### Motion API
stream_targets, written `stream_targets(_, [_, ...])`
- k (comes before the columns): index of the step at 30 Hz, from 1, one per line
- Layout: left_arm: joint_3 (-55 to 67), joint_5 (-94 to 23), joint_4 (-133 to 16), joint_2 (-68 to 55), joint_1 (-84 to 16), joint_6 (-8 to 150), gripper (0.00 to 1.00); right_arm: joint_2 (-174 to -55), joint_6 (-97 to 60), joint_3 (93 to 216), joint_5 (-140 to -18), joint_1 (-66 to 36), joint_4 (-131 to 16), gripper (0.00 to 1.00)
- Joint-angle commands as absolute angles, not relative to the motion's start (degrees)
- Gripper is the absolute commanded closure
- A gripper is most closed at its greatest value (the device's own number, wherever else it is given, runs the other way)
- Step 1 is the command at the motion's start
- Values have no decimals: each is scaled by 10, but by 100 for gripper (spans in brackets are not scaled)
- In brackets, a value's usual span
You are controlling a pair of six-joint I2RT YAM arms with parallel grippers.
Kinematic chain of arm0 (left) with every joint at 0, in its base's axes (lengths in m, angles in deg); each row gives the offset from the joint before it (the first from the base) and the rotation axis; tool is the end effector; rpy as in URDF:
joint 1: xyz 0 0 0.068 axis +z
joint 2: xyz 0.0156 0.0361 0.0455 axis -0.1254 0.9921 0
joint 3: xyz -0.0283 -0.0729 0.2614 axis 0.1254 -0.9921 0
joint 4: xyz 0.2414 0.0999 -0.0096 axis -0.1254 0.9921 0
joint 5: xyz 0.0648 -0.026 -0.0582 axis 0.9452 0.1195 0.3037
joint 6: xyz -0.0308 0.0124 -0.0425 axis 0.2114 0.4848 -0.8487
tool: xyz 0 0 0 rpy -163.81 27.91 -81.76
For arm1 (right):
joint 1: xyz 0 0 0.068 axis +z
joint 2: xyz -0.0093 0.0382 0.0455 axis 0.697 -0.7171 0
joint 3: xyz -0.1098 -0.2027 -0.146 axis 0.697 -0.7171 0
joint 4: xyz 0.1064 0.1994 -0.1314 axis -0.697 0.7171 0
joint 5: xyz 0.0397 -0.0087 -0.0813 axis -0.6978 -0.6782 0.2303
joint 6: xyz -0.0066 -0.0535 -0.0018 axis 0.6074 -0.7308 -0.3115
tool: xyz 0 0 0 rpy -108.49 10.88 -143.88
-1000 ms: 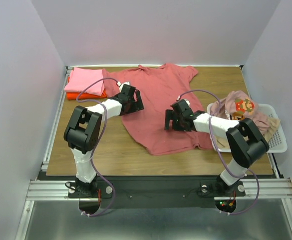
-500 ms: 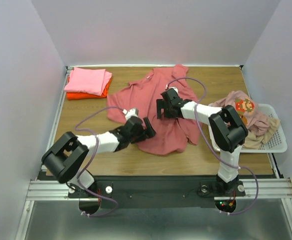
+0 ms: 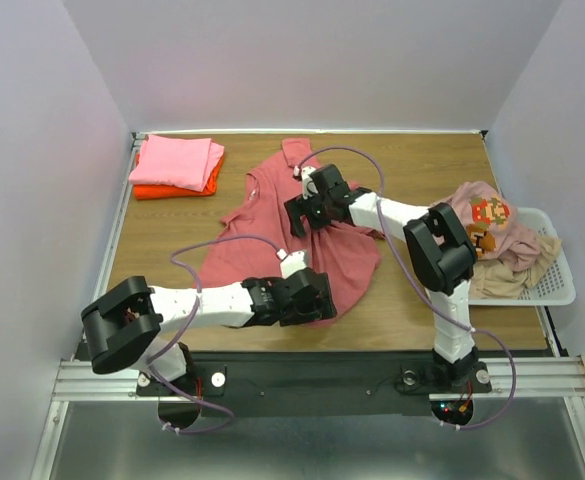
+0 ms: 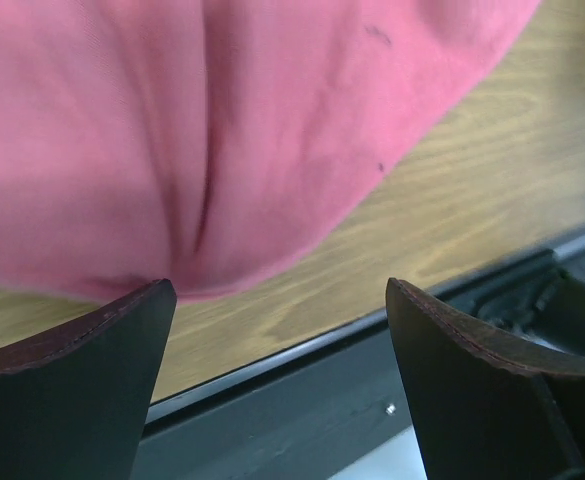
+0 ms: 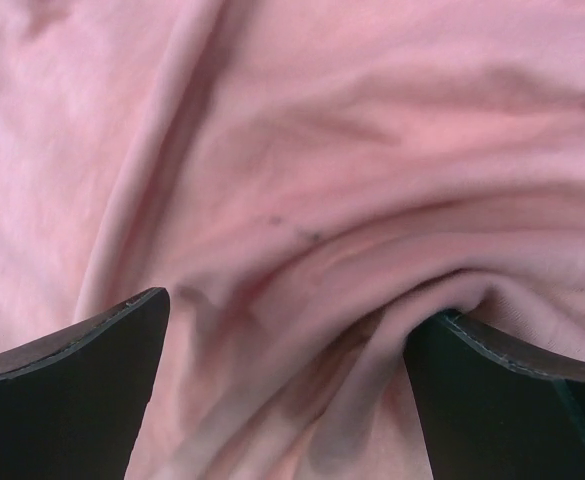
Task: Fold and stack the t-shirts
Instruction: Flatten the tshirt out
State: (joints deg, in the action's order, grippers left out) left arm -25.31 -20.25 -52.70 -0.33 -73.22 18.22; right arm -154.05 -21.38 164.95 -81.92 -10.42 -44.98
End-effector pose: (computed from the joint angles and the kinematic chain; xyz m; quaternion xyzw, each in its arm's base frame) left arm 0.1191 -0.2573 0.1828 -0.0105 0.9211 -0.3271 0.2108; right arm 0.3820 0.2633 0.1725 -0.2699 0.8884 0.1986 0.3139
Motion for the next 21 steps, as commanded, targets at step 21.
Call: stream_targets(21, [-150,-160,-526,11,-382,402,2,-1413,-4,1627,-711,-208,-414,0])
